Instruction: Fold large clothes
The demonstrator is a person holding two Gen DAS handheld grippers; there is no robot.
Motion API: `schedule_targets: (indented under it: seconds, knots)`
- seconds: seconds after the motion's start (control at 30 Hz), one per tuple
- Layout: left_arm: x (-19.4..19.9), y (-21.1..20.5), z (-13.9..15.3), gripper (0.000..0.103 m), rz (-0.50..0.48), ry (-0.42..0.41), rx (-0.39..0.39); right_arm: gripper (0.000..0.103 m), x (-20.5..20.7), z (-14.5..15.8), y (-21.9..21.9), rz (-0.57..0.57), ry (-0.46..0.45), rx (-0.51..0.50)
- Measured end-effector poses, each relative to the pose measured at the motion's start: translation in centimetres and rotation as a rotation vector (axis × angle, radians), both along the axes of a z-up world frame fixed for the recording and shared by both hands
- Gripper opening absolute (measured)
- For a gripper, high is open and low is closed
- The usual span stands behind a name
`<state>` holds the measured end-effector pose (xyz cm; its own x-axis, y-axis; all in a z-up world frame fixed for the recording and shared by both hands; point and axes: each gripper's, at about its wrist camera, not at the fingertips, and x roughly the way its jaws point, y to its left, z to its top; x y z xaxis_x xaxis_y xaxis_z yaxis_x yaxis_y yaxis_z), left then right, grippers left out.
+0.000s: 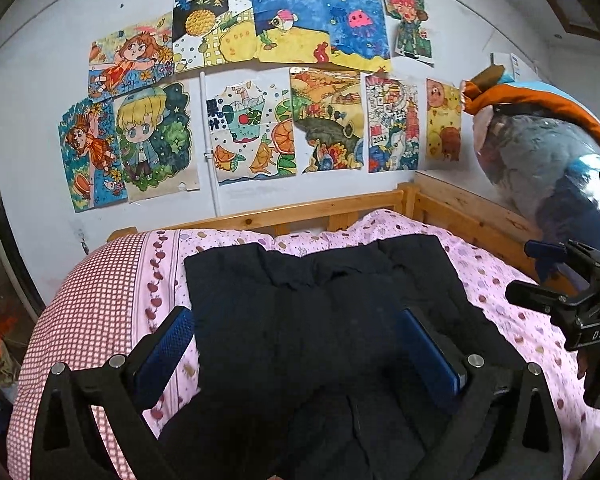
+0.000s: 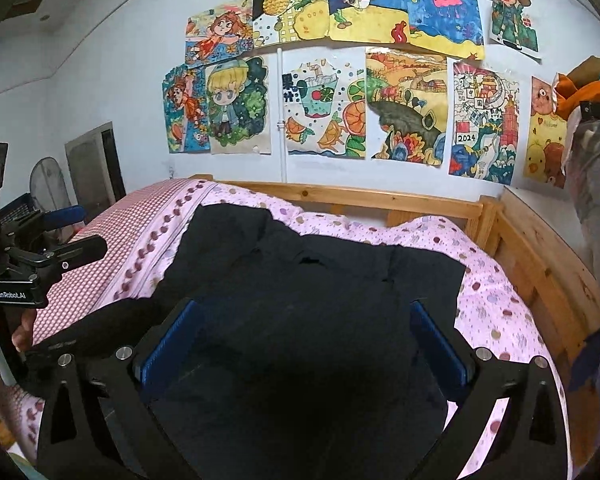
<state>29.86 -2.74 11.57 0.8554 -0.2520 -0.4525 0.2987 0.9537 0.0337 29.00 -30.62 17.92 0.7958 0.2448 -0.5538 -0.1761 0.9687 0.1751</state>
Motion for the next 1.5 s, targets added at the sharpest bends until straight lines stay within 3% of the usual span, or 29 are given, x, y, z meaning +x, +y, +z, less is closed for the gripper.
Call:
schedule_targets:
  seconds: [0.53,0.77,1.03,1.33,1.5]
  knots:
    - [-7.8,5.2,-2.2,0.103,-0.072,0.019,0.092,0.101,-9.7,-1.3,1.4,0.014,-0.013,-0.008]
    - [-11.1,8.2,-4.0,0.103,-0.088,0.052,0.08,0.101,-13.5,-4.4,3.2,0.079,0.043,-0.017]
    - [-14.0,9.0,-7.9,0.103,-0.144,0.117,0.192,0.101,-17.0,-8.2,4.8,0.169,0.145,-0.035]
    - [-15.5,9.3,-12.4,0.103,-0.175,0.178,0.31,0.101,-20.3,-11.1,7.4,0.284,0.199,-0.189]
    - [-15.6,8.7,-13.5,0.103,-0.18,0.165,0.399,0.101,-21.6,-11.8,9.6,0.298,0.17,-0.408]
